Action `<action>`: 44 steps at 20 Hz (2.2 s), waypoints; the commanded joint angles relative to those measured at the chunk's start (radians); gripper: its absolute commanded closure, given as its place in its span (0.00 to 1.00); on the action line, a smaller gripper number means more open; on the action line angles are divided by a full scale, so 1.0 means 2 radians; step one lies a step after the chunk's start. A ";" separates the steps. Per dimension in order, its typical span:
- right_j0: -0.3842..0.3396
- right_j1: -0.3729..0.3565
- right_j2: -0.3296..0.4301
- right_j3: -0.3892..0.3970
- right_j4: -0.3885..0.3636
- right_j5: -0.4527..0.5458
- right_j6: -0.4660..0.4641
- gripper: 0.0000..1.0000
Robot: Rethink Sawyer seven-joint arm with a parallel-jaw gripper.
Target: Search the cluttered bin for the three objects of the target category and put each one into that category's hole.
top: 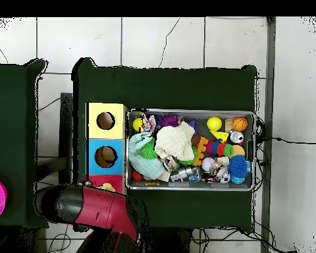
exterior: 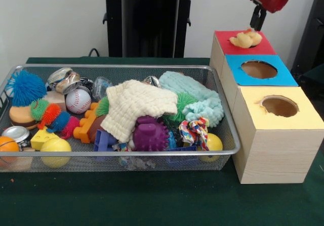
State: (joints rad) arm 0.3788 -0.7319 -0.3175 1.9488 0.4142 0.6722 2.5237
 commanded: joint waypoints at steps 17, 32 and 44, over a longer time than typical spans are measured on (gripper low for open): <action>-0.030 0.081 0.055 0.030 0.010 -0.110 0.062 1.00; 0.012 -0.005 -0.011 0.001 -0.035 0.066 0.081 1.00; -0.013 -0.002 -0.017 -0.031 -0.048 0.070 0.059 1.00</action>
State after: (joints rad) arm 0.4016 -0.7524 -0.3693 1.9469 0.3516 0.7608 2.5237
